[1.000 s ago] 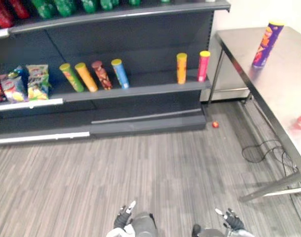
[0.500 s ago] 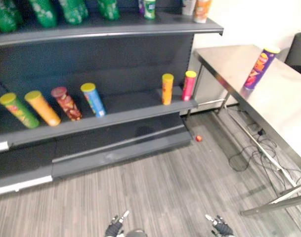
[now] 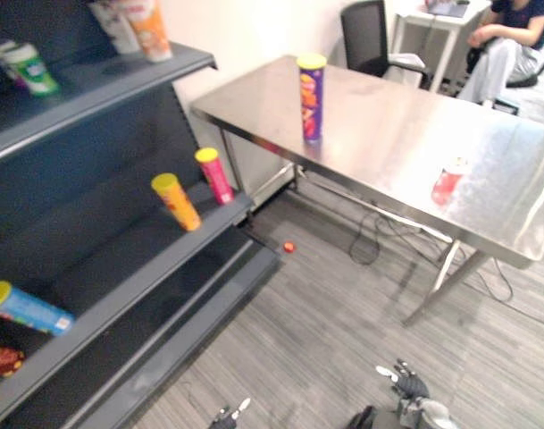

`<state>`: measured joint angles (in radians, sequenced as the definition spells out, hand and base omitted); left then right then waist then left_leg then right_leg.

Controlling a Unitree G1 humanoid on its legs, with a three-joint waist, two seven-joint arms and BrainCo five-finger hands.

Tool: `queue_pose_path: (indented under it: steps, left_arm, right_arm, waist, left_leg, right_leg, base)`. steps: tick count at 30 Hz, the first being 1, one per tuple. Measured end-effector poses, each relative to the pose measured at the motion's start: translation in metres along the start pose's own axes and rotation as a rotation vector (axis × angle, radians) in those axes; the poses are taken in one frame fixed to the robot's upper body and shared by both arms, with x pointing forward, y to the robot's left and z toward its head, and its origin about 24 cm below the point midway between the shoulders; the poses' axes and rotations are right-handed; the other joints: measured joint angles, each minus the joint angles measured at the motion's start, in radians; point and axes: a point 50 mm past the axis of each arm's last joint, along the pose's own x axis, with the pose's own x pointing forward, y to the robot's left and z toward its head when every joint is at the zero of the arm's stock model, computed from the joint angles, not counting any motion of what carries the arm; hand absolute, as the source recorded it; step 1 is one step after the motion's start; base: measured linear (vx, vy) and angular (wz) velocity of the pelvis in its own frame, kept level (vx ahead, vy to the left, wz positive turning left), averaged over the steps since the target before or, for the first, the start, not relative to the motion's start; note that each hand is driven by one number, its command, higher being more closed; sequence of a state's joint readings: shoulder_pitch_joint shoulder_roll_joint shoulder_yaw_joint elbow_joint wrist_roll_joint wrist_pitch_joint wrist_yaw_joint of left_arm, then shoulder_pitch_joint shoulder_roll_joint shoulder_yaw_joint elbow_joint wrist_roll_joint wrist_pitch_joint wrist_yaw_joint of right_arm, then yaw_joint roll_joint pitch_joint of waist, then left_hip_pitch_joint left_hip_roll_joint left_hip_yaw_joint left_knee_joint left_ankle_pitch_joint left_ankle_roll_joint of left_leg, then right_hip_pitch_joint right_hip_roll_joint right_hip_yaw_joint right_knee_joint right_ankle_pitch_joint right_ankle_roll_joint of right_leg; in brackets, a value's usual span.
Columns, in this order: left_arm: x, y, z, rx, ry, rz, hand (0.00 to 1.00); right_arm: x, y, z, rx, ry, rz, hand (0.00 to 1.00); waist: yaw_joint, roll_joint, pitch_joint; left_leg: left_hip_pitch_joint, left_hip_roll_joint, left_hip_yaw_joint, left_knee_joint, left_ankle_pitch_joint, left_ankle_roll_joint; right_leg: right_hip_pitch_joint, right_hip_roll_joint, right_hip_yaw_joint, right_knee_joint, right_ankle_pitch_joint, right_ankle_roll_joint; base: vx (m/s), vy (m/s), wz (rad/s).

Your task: Put the gum and the chips on the shelf.

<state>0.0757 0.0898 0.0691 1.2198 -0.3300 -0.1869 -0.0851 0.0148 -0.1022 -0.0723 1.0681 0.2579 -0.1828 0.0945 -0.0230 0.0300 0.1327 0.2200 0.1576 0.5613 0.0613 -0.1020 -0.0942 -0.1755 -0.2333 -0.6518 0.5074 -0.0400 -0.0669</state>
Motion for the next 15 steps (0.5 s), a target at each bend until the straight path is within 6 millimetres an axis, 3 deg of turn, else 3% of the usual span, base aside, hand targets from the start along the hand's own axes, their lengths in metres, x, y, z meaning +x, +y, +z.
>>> queue_pose_path:
  steps: [3, 6, 8, 15]
  left_arm:
    - [0.003, -0.005, 0.011, 0.007, -0.039, -0.019, 0.0]
    - [0.003, -0.006, 0.014, 0.002, -0.05, -0.022, 0.0]
    - [0.003, -0.005, 0.014, -0.012, -0.053, -0.016, 0.0]
    - [0.005, -0.011, 0.019, -0.017, -0.064, -0.018, 0.0]
  right_arm:
    - [-0.003, 0.001, -0.01, 0.015, 0.029, 0.0, 0.0]
    - [-0.004, 0.006, -0.014, 0.028, 0.036, 0.011, 0.0]
    - [-0.004, 0.007, -0.014, 0.035, 0.035, 0.025, 0.0]
    - [-0.003, -0.002, -0.009, 0.023, 0.029, 0.007, 0.0]
  waist:
    - [0.004, -0.024, 0.018]
    - [0.004, -0.032, 0.022]
    - [0.006, -0.035, 0.023]
    - [0.0, -0.011, 0.053]
  left_leg:
    - [0.009, -0.007, 0.0, -0.029, 0.012, -0.005]
    - [-0.009, -0.022, 0.002, -0.024, 0.012, -0.005]
    - [-0.026, -0.045, 0.003, -0.019, 0.009, -0.009]
    - [-0.045, -0.043, 0.001, -0.003, -0.013, -0.018]
  right_leg:
    - [0.053, 0.048, 0.004, -0.138, 0.002, 0.003]
    - [0.115, 0.099, 0.038, -0.341, 0.045, 0.062]
    - [0.129, 0.106, 0.064, -0.436, 0.061, 0.078]
    - [0.123, 0.114, 0.068, -0.46, 0.06, 0.078]
  base:
    - [0.0, -0.012, 0.09]
    - [0.01, 0.033, -0.03]
    - [-0.02, 0.056, -0.17]
    - [-0.05, 0.027, -0.05]
